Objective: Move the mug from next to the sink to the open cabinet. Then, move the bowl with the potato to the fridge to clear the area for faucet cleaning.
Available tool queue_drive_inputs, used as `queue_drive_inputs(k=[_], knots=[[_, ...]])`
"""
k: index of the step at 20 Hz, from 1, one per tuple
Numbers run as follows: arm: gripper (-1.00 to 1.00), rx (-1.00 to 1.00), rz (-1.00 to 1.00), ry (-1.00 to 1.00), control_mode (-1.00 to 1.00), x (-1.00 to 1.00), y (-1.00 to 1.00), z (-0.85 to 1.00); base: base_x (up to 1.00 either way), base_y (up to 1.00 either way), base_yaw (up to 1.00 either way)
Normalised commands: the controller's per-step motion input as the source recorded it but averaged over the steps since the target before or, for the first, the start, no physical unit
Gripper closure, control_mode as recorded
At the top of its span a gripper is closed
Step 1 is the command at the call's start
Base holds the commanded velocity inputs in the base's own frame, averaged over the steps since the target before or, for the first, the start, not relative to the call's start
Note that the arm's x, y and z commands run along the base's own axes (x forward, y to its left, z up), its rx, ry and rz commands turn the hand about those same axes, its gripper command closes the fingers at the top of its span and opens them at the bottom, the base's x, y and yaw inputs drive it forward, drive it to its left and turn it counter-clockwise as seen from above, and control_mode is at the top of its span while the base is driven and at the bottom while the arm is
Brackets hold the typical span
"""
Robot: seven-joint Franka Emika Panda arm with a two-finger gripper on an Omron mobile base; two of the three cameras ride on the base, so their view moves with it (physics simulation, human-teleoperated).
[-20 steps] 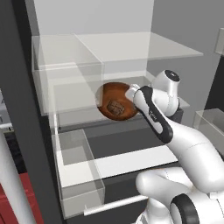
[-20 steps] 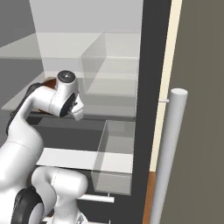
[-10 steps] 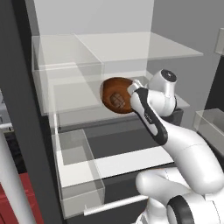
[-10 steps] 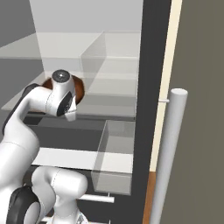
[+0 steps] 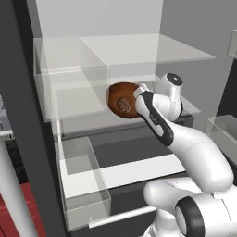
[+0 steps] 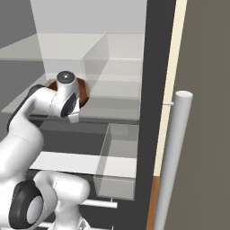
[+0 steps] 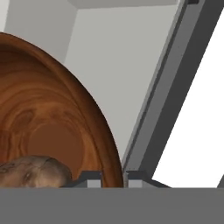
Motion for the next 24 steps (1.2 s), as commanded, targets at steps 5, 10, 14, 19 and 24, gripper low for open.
queue_drive_inputs(k=[5, 10, 14, 19, 24], knots=[[1.0, 0.0, -0.06, 0.08, -1.0, 0.64, 0.0, -0.02, 0.0, 0.0, 0.0], [1.0, 0.0, -0.02, 0.19, -1.0, 0.45, 0.0, -0.07, 0.0, 0.0, 0.0], [-1.0, 0.0, 0.0, 0.03, -1.0, 0.04, 0.0, 0.0, 0.0, 0.0, 0.0], [-1.0, 0.0, 0.0, -0.12, -1.0, -0.27, 0.0, 0.01, 0.0, 0.0, 0.0], [-1.0, 0.0, 0.0, -0.31, -1.0, -0.86, 0.0, 0.2, 0.0, 0.0, 0.0]])
